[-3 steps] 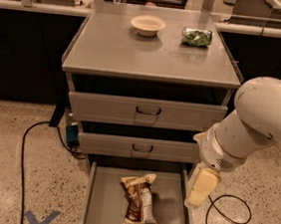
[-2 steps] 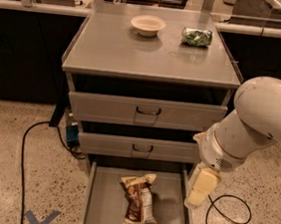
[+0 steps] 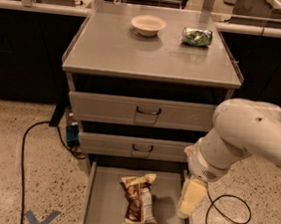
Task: Pick brown chip bag from bottom drawer and place on counter
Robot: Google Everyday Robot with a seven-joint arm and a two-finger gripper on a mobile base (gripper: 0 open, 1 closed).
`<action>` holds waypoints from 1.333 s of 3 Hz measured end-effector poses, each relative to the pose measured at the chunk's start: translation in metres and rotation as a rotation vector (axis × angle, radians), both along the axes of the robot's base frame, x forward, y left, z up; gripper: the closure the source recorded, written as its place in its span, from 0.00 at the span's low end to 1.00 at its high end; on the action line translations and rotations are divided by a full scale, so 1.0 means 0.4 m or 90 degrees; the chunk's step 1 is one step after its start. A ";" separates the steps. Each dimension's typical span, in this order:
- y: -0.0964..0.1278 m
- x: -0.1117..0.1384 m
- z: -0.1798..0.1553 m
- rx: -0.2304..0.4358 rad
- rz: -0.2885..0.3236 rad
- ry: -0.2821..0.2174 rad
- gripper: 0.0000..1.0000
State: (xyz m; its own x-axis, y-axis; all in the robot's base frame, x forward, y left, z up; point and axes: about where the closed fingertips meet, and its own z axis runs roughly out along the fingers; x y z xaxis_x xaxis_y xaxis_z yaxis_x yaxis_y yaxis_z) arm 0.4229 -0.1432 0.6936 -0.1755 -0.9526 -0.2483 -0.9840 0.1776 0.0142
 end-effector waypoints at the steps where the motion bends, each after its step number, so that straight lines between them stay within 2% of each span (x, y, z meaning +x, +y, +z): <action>1: 0.023 0.014 -0.126 -0.021 0.019 -0.003 0.00; 2: -0.009 0.041 -0.318 -0.050 -0.014 -0.027 0.00; 4: -0.007 0.023 -0.384 -0.037 -0.019 -0.018 0.00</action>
Offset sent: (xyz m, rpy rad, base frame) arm 0.0229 -0.0065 -0.1546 -0.1289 -0.1118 -0.0404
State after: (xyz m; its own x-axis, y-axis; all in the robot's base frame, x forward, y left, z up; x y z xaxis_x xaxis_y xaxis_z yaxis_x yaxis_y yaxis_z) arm 0.4321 -0.1459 0.5402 -0.1981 -0.9601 -0.1973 -0.9781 0.2068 -0.0243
